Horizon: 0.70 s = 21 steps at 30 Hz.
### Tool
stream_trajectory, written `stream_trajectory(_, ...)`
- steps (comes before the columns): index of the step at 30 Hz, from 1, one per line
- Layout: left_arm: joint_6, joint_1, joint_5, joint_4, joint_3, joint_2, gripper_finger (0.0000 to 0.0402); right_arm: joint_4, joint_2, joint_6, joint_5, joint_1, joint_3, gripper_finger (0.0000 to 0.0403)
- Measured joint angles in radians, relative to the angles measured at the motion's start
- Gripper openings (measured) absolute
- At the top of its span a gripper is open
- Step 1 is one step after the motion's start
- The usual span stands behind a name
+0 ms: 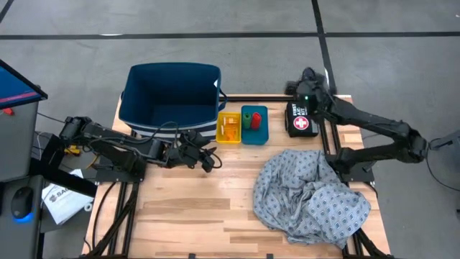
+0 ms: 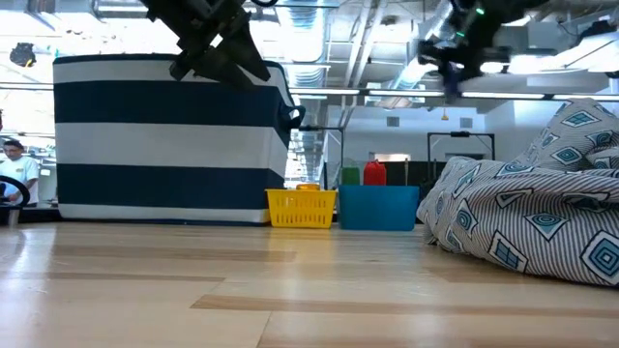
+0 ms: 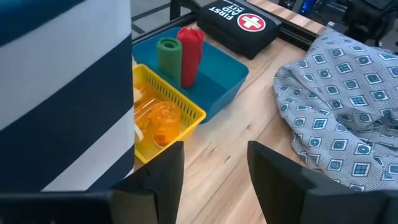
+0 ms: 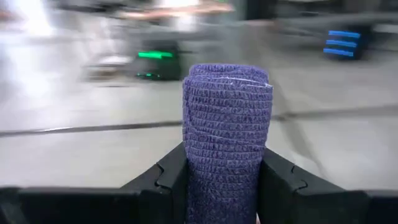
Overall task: Pick & place medical supplies in basket/bin
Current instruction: Put the blue bandage into the right blue bin
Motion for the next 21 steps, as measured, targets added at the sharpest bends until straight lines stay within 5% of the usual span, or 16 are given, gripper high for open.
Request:
stream_trajectory(4,0.019,-0.003,0.0,0.004,0.0,0.0,0.0168,0.449,0.098,-0.296,-0.346,0.027,0.002,0.0131)
stream_trajectory(7,0.035,-0.005,0.018,0.004,0.0,0.0,0.0168,0.601,0.17,-0.381,-0.557,0.031,0.001,0.0131)
stream_trajectory(17,0.037,-0.008,0.047,0.004,0.0,0.0,0.0168,0.531,0.122,-0.358,-1.231,-0.088,0.001,0.0145)
stream_trajectory(21,0.033,-0.008,0.047,0.004,0.0,0.0,0.0168,0.387,0.068,-0.377,-1.389,-0.146,0.001,0.0145)
